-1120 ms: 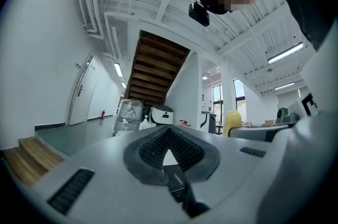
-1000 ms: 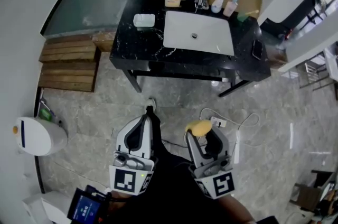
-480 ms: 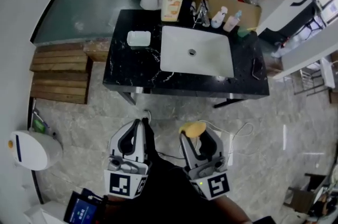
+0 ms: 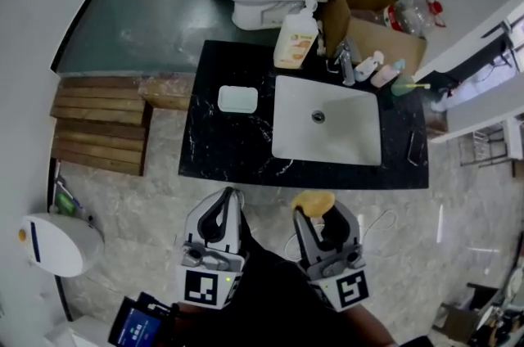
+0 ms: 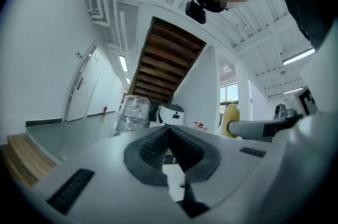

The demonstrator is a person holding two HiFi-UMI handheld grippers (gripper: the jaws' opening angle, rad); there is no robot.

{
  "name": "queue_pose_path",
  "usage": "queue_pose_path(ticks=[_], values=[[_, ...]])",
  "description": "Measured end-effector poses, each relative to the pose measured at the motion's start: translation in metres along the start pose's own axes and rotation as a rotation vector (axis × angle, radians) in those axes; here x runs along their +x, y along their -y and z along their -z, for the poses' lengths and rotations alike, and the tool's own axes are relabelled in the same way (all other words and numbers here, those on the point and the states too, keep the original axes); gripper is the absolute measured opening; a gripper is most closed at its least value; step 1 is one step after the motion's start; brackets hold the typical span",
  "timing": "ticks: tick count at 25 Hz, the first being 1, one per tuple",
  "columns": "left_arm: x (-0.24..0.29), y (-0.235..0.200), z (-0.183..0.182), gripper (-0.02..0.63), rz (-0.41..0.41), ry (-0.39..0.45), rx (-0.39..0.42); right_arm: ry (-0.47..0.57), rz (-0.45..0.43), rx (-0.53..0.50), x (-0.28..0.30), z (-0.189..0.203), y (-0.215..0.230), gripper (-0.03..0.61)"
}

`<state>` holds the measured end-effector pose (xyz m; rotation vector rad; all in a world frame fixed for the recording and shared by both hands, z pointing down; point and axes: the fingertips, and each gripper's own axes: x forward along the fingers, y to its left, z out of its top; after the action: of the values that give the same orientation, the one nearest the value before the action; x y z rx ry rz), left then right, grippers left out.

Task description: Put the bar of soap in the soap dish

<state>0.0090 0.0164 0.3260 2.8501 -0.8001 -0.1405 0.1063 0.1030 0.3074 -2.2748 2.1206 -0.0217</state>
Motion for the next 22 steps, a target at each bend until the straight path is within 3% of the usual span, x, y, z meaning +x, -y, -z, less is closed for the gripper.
queue_pose_path(ticks=[10, 15, 22], values=[[0.077, -0.067, 0.005, 0.0, 0.011, -0.058, 0.018, -0.029, 0.031, 0.021, 0.094, 0.011, 0.038, 0.172], [0.098, -0.082, -0.013, 0.001, -0.019, -0.016, 0.007, -0.034, 0.05, 0.081, 0.118, 0.012, 0.061, 0.172], [0.099, -0.086, -0.013, 0.001, -0.098, -0.006, 0.029, -0.065, -0.066, 0.079, 0.143, 0.018, 0.065, 0.172]])
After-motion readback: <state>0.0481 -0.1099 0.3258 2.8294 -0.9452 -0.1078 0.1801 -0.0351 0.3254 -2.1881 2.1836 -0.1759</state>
